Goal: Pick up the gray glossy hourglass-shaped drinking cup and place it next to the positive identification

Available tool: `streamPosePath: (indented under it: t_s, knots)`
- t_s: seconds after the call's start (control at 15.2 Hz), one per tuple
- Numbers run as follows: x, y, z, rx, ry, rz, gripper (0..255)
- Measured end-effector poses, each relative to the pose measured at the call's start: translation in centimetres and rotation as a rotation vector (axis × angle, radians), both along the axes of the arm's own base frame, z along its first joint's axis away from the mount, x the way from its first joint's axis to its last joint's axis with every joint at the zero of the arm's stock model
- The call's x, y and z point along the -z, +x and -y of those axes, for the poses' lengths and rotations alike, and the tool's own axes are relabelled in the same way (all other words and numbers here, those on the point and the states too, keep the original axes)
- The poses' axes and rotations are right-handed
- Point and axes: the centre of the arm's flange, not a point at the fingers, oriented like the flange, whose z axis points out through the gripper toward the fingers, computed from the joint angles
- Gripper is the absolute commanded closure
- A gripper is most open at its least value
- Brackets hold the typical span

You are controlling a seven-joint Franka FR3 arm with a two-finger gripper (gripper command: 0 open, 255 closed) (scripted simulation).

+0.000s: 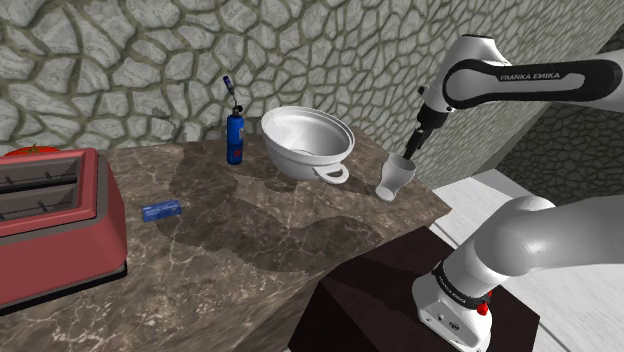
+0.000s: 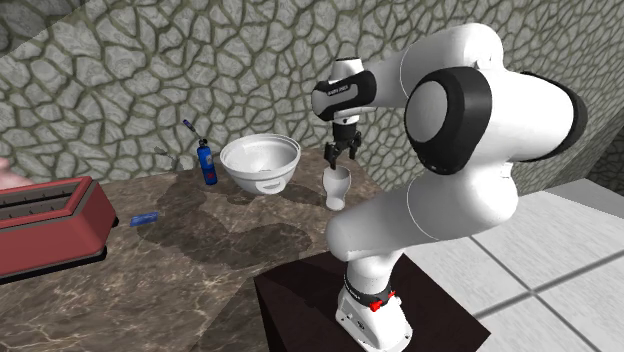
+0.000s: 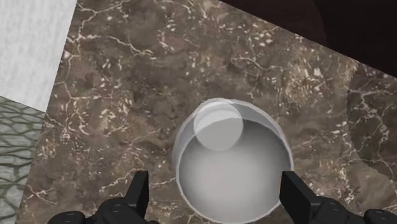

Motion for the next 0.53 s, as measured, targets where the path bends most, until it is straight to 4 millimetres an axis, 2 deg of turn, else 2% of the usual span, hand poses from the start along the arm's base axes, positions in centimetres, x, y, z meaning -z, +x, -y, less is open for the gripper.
streamPosePath:
  t_s: [0.13, 0.53]
  knots:
    - [1.7, 0.5, 1.8, -0.004, -0.005, 0.014, 0]
    - [5.1, 0.9, 2.5, -0.007, -0.009, 0.023, 0]
